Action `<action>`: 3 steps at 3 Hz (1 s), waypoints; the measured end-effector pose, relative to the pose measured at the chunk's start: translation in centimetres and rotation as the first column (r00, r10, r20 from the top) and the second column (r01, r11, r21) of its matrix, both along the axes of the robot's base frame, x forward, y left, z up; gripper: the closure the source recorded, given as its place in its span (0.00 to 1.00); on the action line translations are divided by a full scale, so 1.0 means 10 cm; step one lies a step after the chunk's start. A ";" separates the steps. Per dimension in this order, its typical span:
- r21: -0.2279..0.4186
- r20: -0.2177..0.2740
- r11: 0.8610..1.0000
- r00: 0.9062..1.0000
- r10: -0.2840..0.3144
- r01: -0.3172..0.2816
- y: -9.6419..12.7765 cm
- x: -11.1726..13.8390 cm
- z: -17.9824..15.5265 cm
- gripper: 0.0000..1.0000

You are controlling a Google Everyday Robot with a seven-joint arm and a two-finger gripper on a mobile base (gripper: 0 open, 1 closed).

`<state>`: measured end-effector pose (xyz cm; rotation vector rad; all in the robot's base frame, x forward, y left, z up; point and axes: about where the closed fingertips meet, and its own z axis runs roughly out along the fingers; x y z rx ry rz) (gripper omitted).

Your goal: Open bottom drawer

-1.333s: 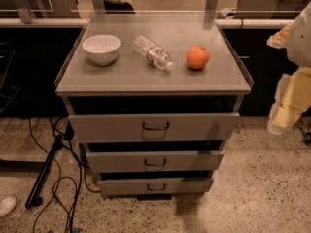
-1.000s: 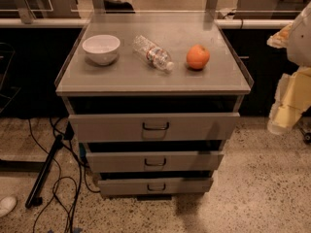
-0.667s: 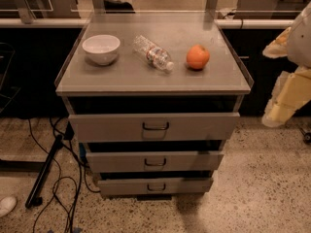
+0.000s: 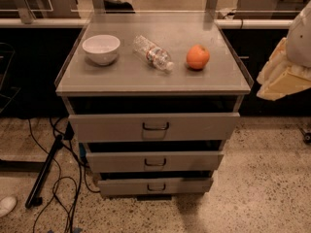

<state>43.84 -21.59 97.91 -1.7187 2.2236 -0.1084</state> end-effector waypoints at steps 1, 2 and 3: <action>-0.002 0.001 1.000 1.000 0.001 -0.001 0.01 0.00 -0.01 0.95; -0.008 0.002 1.000 1.000 0.004 -0.004 0.04 0.00 -0.07 1.00; -0.014 -0.007 1.000 1.000 -0.026 0.026 0.13 0.03 -0.51 1.00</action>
Offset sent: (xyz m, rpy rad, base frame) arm 0.0002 0.0067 -0.0182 -0.0146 0.0164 0.0088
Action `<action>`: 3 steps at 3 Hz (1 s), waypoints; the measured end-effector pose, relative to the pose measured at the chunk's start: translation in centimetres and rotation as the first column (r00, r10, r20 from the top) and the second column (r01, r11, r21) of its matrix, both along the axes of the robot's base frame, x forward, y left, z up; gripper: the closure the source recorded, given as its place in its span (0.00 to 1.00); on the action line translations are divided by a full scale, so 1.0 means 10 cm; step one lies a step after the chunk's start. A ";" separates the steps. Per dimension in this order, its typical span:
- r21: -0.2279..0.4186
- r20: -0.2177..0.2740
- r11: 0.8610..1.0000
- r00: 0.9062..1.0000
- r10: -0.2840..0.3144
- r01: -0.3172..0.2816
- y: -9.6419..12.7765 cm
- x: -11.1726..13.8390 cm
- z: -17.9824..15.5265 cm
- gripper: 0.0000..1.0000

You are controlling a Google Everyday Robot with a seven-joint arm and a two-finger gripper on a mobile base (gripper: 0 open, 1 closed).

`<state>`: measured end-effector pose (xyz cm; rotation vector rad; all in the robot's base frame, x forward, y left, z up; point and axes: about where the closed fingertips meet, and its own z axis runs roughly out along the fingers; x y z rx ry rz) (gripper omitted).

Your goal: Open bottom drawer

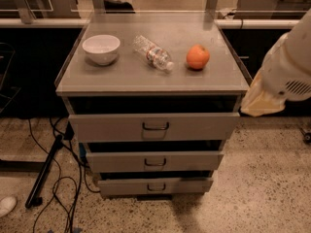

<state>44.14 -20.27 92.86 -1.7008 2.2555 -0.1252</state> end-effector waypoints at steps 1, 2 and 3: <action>0.009 -0.016 1.000 1.000 -0.009 0.009 0.07 0.06 -0.42 1.00; 0.072 -0.060 0.997 0.997 0.039 -0.034 0.31 0.11 -1.32 1.00; 0.062 -0.055 0.997 0.998 0.044 -0.040 0.29 0.06 -1.20 1.00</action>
Offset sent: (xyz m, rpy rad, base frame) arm 0.0164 0.0279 -0.1398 0.0703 0.0742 0.0218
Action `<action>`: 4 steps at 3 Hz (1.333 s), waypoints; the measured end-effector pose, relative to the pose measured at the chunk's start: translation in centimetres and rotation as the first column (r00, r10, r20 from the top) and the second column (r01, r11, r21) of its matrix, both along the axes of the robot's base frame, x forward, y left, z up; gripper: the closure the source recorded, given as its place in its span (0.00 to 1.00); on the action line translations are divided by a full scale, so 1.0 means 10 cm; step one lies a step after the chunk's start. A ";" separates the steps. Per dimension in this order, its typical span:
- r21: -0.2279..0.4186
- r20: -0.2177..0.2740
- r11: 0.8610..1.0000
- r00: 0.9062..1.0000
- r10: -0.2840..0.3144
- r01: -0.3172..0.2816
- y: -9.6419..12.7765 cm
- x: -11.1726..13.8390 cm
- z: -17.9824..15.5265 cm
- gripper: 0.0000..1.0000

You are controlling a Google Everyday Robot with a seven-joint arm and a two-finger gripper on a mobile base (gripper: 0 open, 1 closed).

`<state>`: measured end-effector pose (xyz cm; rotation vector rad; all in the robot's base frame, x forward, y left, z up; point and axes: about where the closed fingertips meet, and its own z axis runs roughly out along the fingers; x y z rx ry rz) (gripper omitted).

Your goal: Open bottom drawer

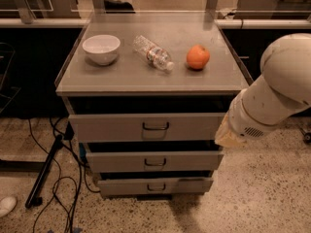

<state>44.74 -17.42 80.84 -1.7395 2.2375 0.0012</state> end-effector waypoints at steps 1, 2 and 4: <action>0.020 -0.005 0.999 1.000 -0.030 0.031 0.04 -0.06 -0.12 1.00; 0.059 -0.019 0.997 0.998 -0.052 0.053 0.17 -0.02 -0.48 1.00; 0.103 -0.034 0.994 0.999 0.023 -0.019 0.40 0.38 -1.26 1.00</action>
Offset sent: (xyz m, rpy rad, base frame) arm -0.0025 0.0243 -0.0774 0.0913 0.0382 -0.0808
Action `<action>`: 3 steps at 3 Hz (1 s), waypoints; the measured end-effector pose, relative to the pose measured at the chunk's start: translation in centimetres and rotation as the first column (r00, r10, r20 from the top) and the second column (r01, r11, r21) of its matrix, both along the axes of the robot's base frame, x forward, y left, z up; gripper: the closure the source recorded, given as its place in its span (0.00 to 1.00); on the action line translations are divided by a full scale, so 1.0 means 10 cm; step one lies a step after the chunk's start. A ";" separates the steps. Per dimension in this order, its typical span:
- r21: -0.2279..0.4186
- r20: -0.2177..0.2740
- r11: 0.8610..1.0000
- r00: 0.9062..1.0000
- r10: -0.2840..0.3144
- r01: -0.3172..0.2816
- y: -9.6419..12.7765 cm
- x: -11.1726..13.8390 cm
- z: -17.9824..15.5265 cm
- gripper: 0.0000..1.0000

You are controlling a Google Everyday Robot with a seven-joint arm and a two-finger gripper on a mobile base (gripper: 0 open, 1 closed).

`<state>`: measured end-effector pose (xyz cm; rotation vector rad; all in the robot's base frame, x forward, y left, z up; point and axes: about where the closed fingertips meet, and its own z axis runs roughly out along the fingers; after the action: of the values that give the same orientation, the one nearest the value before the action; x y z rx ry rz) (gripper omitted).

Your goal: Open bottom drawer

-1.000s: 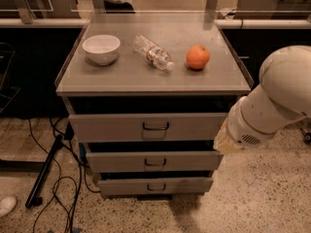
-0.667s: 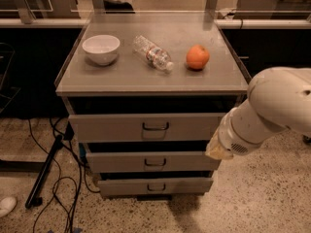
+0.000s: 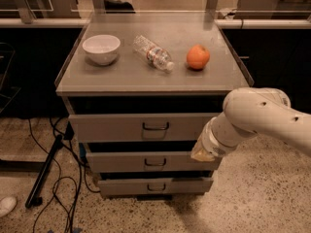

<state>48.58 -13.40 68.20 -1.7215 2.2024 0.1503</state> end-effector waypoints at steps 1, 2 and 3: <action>0.000 0.000 1.000 1.000 -0.001 0.001 0.00 0.00 0.00 1.00; 0.018 -0.005 0.999 0.999 -0.037 0.037 0.03 0.04 -0.25 1.00; 0.053 -0.023 0.995 0.996 -0.086 0.088 0.08 0.14 -0.72 1.00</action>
Offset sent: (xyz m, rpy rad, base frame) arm 0.0179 0.0119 -0.0944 0.0712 0.0200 -0.1413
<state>49.99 -12.56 60.97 -1.5993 2.2624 0.2056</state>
